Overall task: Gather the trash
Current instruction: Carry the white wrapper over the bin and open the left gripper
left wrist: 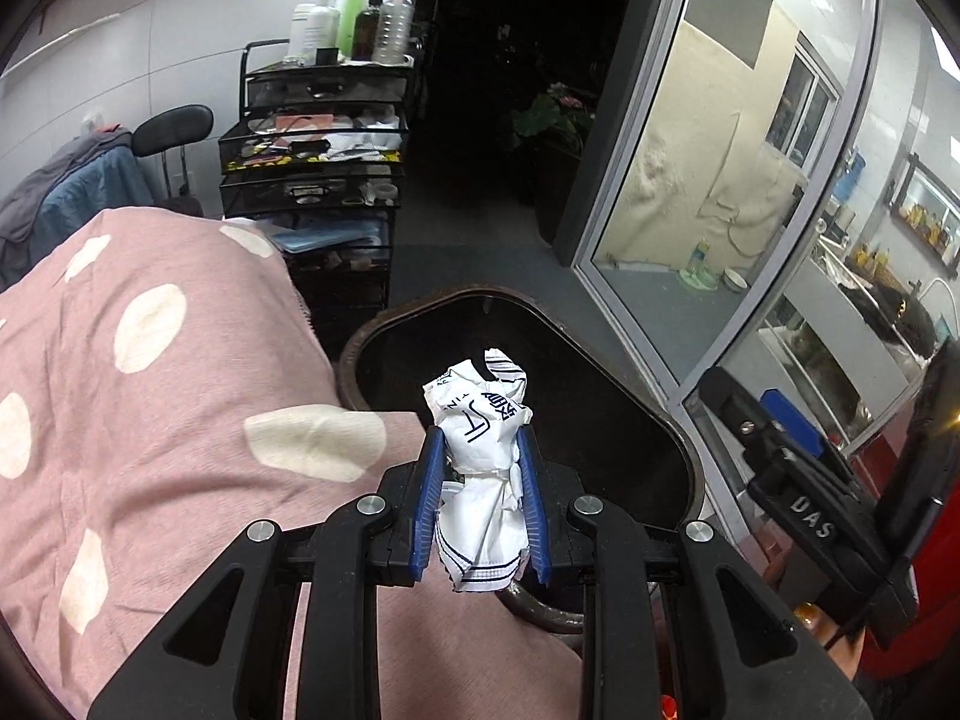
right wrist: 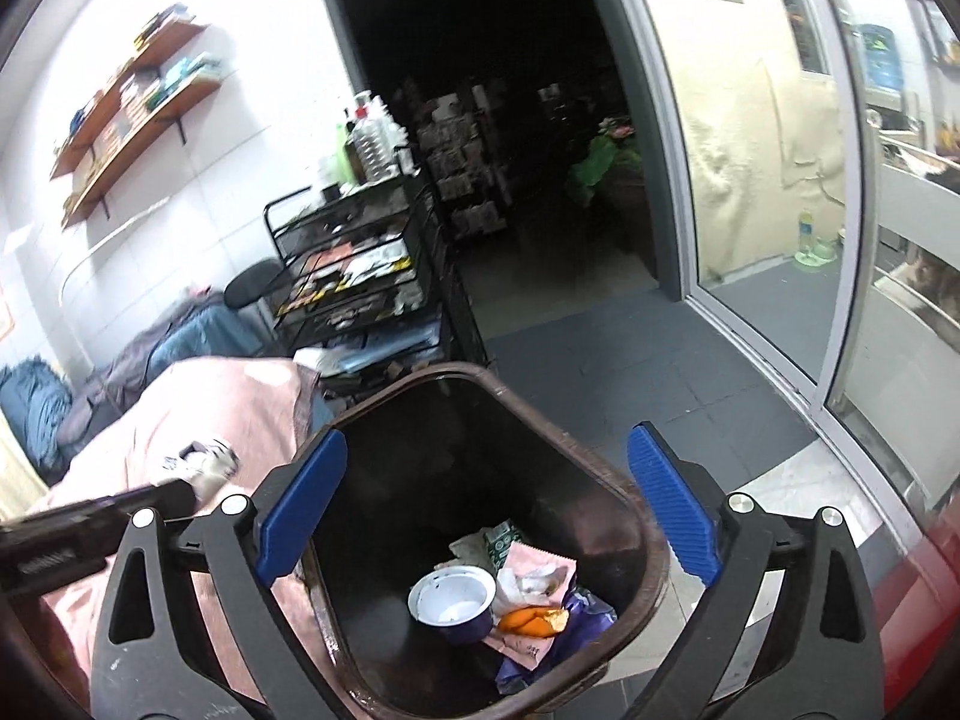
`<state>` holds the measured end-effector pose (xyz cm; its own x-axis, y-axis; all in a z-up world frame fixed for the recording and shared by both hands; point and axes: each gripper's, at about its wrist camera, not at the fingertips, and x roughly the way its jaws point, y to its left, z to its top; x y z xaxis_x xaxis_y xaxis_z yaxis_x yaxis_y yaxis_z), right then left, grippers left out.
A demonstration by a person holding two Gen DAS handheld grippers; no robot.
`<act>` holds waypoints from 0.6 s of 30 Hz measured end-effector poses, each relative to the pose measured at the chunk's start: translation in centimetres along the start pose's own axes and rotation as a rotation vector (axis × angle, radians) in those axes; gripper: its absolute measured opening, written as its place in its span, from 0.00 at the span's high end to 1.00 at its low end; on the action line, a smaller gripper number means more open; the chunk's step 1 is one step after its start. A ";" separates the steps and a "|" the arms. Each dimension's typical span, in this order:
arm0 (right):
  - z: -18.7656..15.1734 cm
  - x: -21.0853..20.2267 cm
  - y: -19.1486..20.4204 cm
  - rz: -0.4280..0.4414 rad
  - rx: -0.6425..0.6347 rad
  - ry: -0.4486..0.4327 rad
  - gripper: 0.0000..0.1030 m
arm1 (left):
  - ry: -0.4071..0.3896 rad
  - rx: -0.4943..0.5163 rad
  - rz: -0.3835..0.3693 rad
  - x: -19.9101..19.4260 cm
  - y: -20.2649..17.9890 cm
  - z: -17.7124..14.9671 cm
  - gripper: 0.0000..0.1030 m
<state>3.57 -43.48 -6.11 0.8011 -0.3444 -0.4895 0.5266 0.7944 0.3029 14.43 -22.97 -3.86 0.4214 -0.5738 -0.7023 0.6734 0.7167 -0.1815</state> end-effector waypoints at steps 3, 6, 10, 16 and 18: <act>0.2 -0.3 -0.8 -0.017 0.019 -0.008 0.09 | 0.019 0.007 -0.004 0.8 -0.4 0.2 0.75; 0.3 -0.4 -1.5 -0.015 0.045 0.000 0.09 | 0.037 0.027 0.002 1.4 -1.0 0.2 0.68; 0.5 -0.7 -1.8 -0.024 0.046 -0.006 0.09 | 0.034 0.042 0.020 1.8 -1.3 0.2 0.29; 0.4 -0.5 -1.9 -0.022 0.051 0.000 0.08 | 0.009 0.034 0.036 1.4 -1.1 0.2 0.11; 0.4 -0.3 -1.8 -0.016 0.048 0.015 0.07 | -0.008 0.025 0.040 0.9 -0.8 0.2 0.11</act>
<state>2.48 -45.02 -6.20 0.7881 -0.3490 -0.5071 0.5526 0.7639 0.3332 14.36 -24.17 -4.24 0.4529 -0.5484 -0.7029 0.6712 0.7287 -0.1360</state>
